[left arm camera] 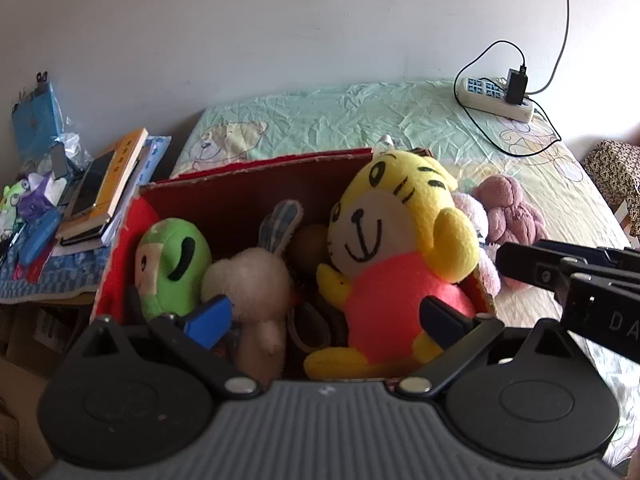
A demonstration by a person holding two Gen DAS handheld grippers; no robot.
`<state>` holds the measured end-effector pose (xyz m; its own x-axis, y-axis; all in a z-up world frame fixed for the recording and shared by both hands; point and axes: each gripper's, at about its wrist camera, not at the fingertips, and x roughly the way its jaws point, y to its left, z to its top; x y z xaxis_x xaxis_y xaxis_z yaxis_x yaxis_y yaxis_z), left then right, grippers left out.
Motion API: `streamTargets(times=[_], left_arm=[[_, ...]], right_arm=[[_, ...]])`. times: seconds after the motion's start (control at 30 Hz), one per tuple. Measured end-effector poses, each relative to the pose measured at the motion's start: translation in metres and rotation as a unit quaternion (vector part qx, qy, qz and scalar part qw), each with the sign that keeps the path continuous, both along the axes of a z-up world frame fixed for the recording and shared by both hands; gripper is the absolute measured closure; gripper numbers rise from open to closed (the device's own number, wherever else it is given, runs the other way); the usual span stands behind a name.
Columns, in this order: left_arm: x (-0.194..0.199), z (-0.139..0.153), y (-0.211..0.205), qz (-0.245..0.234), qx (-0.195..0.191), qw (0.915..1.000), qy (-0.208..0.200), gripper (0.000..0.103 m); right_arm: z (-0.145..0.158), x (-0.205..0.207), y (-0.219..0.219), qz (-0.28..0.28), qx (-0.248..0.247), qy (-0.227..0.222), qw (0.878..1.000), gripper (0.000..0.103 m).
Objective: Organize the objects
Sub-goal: 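Withdraw the right gripper from the box toward the mauve teddy bear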
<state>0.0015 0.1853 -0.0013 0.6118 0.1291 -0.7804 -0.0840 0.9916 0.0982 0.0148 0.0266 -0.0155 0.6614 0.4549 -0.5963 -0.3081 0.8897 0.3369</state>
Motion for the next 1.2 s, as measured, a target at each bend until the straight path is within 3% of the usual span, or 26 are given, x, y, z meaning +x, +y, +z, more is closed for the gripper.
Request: streamTargets(times=[0.47,1.2], left_arm=[[-0.008,0.02,-0.045,0.033,0.011,0.9994,-0.009,0.006],[0.001,0.007,-0.128,-0.022,0.014,0.9997,-0.004,0.008]], right_arm=[[0.003,0.003,-0.047,0.017,-0.002,-0.005,1.0,0.067],[-0.015,0.006,-0.121,-0.043,-0.018,0.031,0.998,0.067]])
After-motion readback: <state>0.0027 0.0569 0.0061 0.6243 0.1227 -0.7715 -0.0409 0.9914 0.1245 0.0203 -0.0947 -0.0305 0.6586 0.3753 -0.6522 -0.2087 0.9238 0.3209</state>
